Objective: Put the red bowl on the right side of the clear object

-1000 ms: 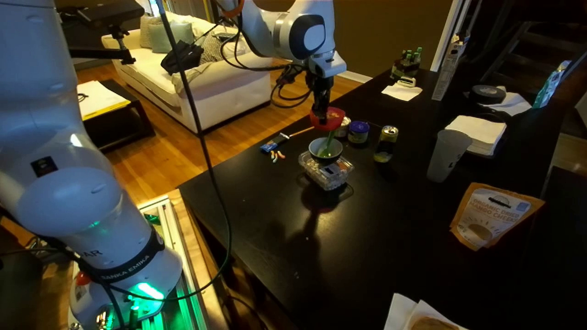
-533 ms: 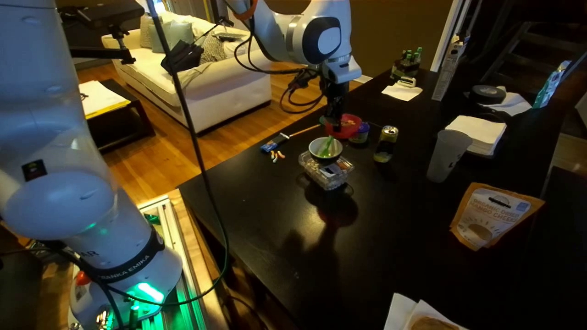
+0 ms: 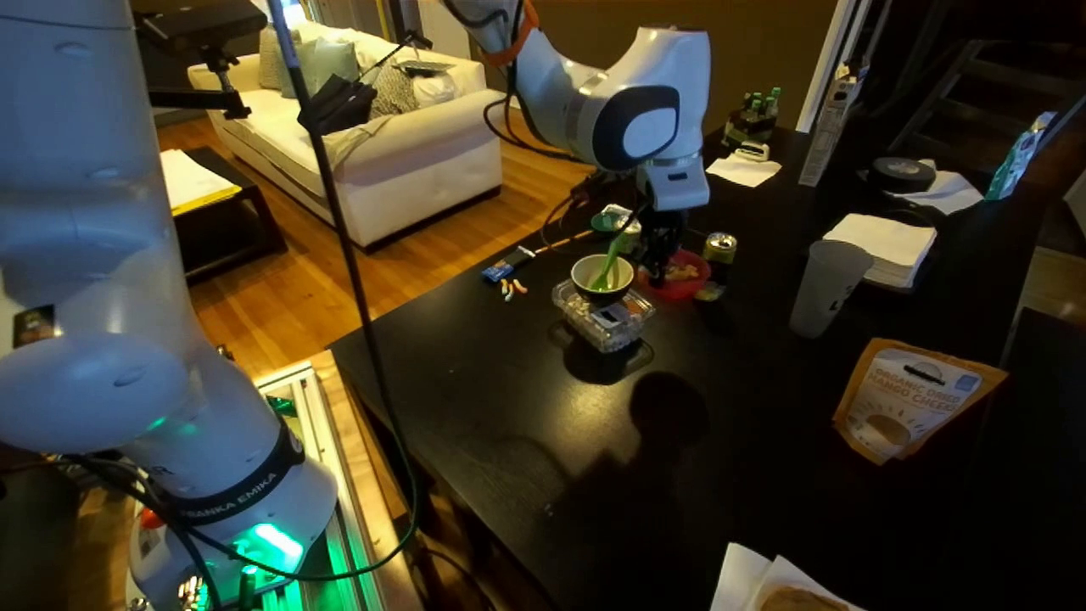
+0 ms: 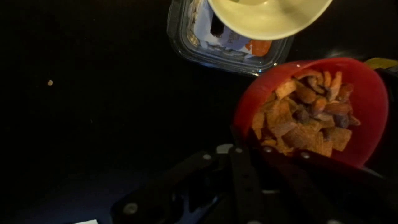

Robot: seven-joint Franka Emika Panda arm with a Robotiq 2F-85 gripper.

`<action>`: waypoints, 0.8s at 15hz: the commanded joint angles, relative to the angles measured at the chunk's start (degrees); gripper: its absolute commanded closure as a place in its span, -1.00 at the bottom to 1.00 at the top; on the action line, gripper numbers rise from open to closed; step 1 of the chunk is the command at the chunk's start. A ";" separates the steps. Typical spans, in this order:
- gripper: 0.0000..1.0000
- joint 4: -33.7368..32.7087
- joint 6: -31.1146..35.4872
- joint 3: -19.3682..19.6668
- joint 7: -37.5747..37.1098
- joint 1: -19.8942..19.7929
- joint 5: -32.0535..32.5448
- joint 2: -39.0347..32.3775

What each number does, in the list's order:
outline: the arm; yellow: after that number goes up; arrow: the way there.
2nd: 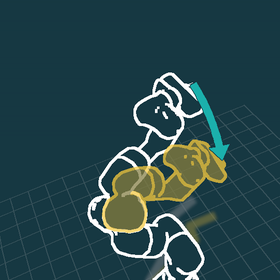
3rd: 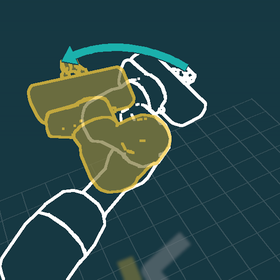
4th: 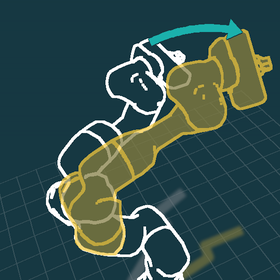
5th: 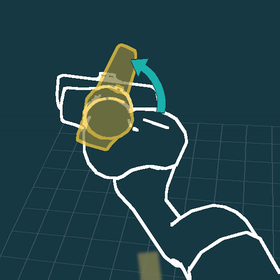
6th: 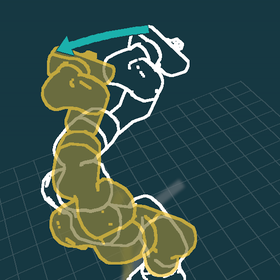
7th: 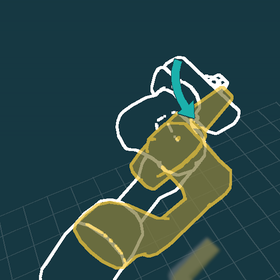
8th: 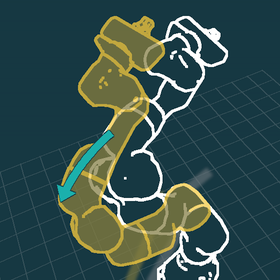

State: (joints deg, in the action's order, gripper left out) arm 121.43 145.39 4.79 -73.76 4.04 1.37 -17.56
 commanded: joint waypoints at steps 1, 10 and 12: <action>0.98 0.94 8.13 0.12 2.63 -2.18 -3.97 -4.04; 0.98 0.87 23.81 4.59 5.55 -2.01 -4.67 -16.94; 0.44 0.67 25.63 4.91 6.59 -1.71 -5.29 -18.81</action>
State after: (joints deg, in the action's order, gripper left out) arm 122.74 167.80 8.91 -69.88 1.43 -1.19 -33.73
